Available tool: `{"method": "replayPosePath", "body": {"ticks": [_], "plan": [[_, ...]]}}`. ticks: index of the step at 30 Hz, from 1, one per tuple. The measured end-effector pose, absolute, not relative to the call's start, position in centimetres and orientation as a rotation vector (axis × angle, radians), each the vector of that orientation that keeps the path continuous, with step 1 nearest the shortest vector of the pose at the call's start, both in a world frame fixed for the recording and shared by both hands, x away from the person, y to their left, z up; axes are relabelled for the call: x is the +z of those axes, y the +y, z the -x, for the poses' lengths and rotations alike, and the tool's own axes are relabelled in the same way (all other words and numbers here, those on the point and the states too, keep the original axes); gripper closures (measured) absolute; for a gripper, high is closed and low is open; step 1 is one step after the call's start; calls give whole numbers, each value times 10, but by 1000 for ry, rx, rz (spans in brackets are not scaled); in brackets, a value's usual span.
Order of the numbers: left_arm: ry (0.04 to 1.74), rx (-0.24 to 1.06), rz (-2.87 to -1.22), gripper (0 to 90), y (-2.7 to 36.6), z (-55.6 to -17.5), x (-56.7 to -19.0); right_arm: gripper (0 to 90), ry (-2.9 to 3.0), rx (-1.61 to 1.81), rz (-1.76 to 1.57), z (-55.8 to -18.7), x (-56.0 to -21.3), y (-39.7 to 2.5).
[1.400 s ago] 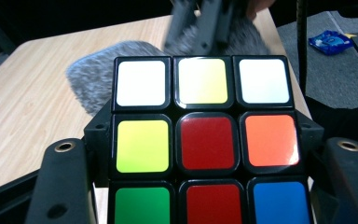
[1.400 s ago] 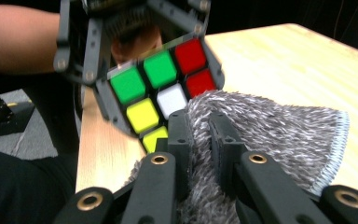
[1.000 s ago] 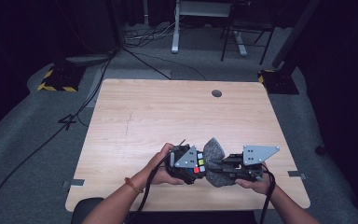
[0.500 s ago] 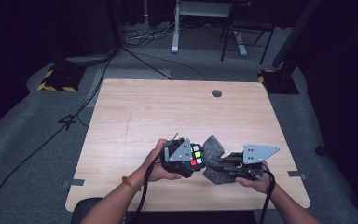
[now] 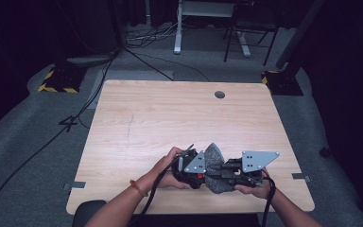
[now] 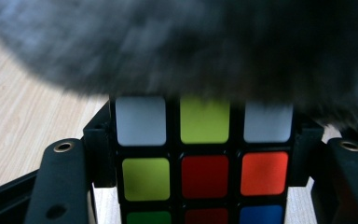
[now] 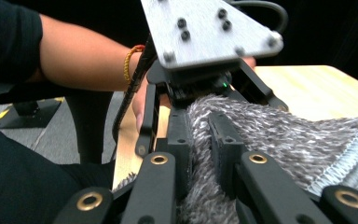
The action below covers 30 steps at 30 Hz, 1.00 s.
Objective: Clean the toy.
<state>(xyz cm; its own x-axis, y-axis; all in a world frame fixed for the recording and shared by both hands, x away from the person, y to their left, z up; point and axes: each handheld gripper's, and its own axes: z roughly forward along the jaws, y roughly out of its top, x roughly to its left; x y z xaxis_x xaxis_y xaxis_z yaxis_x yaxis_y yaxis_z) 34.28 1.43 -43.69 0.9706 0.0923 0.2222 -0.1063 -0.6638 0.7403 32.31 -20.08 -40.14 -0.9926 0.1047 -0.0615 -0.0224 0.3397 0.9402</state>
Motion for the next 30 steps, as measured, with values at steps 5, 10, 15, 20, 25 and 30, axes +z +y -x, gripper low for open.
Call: {"method": "replayPosePath", "body": {"ticks": [5,10,15,20,25,30], "plan": [[17,343,-2266,332,21,-346,-433,809,2464,1711,-123,-326,-401,-205],[71,343,-2166,332,40,-349,-420,809,2472,1675,-277,-344,-411,-224],[66,333,-2139,332,45,-349,-416,809,2480,1641,-316,-350,-416,-226],[47,329,-2148,332,41,-348,-419,808,2470,1714,-327,-351,-416,-229],[19,351,-2214,332,28,-345,-425,808,2465,1746,-232,-338,-407,-218],[19,380,-2254,332,23,-346,-429,807,2468,1737,-147,-326,-402,-205]]}}
